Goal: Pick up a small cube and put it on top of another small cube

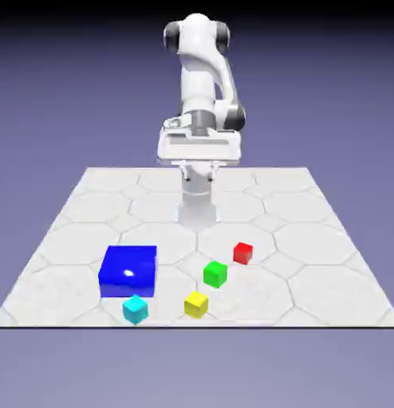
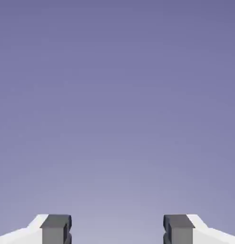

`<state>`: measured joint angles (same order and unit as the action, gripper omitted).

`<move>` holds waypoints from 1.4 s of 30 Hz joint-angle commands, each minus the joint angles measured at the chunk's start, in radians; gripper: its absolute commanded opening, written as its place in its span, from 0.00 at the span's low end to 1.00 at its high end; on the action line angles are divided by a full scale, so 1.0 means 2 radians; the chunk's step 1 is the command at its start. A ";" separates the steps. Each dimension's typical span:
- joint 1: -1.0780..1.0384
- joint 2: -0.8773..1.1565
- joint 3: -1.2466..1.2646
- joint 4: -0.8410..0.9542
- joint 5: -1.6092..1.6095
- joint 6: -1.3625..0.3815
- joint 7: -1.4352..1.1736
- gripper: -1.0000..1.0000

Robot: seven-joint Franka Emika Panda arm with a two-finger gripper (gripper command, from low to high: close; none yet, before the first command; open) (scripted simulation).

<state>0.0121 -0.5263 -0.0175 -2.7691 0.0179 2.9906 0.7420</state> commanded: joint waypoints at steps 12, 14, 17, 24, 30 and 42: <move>0.001 0.217 -0.087 0.204 0.089 -0.231 0.005 0.50; 0.001 0.254 -0.102 0.237 0.104 -0.269 0.006 0.50; 0.001 0.308 -0.124 0.288 0.126 -0.327 0.007 0.50; 0.001 0.435 -0.175 0.407 0.178 -0.462 0.010 0.50; 0.002 0.544 -0.218 0.509 0.223 -0.577 0.013 0.50; 0.002 0.761 -0.306 0.712 0.312 -0.808 0.018 0.50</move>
<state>0.0165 0.9958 -0.6285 -1.3447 0.6423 1.3750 0.7772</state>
